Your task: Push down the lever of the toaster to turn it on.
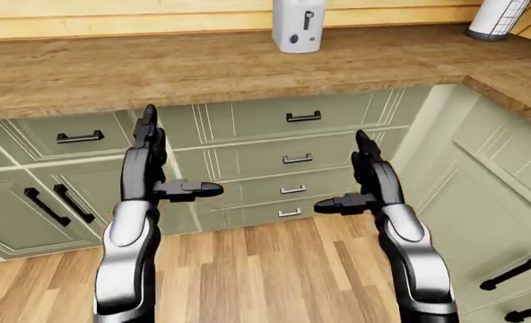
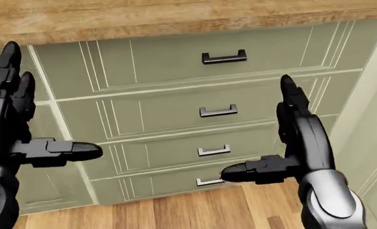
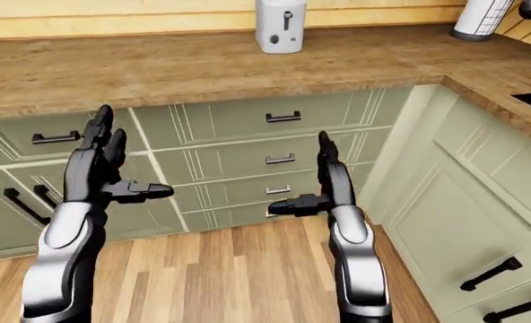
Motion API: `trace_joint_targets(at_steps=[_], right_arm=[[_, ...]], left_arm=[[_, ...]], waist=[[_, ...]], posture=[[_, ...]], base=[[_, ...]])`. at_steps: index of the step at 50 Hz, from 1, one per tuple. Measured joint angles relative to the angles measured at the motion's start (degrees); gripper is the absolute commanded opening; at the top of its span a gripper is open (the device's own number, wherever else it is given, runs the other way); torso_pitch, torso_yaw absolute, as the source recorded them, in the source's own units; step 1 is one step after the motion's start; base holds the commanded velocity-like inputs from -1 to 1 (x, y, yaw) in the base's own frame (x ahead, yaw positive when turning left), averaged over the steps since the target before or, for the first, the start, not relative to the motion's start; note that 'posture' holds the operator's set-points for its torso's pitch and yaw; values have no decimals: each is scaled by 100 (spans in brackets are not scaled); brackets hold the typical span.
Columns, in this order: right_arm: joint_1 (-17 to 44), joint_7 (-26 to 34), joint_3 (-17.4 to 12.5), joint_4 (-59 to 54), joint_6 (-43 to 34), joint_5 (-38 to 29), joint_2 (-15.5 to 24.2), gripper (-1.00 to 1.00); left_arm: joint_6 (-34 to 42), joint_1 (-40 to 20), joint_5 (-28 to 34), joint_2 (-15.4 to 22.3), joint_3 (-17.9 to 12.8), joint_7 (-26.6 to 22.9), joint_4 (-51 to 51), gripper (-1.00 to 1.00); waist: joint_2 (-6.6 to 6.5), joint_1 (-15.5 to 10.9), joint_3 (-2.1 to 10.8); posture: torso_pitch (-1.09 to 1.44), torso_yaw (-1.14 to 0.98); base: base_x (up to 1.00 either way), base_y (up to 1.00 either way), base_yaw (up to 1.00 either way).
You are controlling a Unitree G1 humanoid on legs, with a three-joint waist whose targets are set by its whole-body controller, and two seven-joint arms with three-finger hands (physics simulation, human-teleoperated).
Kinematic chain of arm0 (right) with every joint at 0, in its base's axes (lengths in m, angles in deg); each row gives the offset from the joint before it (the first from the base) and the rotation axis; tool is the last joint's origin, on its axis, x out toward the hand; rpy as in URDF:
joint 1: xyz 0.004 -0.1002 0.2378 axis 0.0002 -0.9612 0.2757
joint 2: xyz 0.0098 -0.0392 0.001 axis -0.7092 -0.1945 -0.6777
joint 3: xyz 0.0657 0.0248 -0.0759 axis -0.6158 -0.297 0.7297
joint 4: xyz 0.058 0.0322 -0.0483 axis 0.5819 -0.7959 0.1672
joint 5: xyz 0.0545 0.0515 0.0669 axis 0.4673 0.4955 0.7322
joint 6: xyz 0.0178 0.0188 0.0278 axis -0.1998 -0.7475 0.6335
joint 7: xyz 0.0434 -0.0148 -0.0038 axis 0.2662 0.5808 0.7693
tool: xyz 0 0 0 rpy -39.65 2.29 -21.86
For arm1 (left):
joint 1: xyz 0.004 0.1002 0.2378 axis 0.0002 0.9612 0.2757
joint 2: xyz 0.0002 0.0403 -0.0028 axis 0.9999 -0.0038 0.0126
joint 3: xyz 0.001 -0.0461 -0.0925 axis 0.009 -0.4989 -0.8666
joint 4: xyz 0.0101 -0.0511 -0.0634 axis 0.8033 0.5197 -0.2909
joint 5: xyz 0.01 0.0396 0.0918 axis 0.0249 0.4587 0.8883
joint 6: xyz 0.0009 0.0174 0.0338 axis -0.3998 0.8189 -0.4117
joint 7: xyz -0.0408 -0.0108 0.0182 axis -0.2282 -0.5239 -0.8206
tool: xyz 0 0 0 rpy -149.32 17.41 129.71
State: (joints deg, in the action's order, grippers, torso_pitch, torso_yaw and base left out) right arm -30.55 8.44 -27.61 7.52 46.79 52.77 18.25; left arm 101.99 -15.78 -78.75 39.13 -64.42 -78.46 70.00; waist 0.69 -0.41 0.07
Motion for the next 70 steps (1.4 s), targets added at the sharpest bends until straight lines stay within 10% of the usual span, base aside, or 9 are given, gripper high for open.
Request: trace_joint_targets(at_steps=[36,42,48,54,58,67,70], right_arm=[[2117,265,-553,1811,-4226,360,1209,100],[2189,312,-539,1862,-4288,372,1241,100],[2294,276,-552,1696,-4382,247,1310,100],[2412,330,-455,1577,-4248,172,1286,100],[2283,410,-264,1596,-4394,194,1182,100],[2433,427,-334,1773,-4353,39,1221,100],[2341,449,-317,1946,-4462,-52,1288,100]], left_arm=[[4027,-2703,-846,1154,-195,45,-576,100],[4064,-2726,-950,1204,-228,130,-767,100],[4076,-2670,-1007,1194,-43,82,-704,100],[4104,-2897,-970,1271,-155,79,-827,100],[4199,-2721,-912,1272,-248,150,-830,100],[4115,-2771,-980,1327,-294,137,-859,100],[4194,-2784,-1052,1309,-243,124,-928,100]], waist=[[-59,-3,-313],[193,-12,-423],[62,63,-314],[-482,141,-249],[-490,4,-338],[109,-141,-197],[184,-85,-359]], posture=[[0,0],[0,0],[0,0],[0,0],[0,0],[0,0],[0,0]], base=[[4,0,0],[55,0,0],[54,0,0],[46,0,0],[45,0,0],[45,0,0],[0,0,0]])
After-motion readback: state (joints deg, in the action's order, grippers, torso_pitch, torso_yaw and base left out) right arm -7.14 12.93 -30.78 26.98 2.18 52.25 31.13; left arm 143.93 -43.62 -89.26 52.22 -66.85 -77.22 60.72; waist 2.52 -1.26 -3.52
